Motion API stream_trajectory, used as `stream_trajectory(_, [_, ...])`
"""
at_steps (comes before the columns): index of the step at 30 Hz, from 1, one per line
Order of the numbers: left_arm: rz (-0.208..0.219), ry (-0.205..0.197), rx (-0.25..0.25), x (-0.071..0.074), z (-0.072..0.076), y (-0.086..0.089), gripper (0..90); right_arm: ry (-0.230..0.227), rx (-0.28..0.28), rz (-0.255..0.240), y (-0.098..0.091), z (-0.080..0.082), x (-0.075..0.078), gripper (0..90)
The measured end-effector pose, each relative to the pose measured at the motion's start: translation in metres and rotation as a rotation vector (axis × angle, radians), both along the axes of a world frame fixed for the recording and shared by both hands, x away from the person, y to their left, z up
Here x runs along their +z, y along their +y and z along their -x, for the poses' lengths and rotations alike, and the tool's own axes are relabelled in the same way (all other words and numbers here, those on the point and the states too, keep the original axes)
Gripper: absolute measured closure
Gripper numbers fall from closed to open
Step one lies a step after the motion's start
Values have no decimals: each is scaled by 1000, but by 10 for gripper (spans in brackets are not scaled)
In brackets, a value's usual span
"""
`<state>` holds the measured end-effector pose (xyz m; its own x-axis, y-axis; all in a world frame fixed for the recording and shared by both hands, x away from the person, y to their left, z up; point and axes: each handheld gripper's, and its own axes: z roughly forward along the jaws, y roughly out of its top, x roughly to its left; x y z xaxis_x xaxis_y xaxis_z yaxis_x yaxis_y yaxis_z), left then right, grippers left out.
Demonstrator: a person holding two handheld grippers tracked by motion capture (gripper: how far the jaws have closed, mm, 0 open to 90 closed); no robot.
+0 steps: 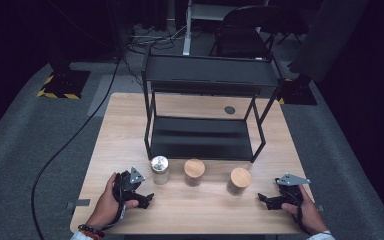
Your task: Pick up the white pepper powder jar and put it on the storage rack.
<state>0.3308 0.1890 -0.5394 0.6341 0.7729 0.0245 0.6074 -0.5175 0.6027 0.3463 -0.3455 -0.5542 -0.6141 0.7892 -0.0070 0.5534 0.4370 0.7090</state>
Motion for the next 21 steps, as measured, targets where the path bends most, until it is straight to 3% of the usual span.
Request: stream_trajectory(21, [17, -22, -10, 14, -4, -10, 21, 0, 0, 0, 0, 0, 0, 0])
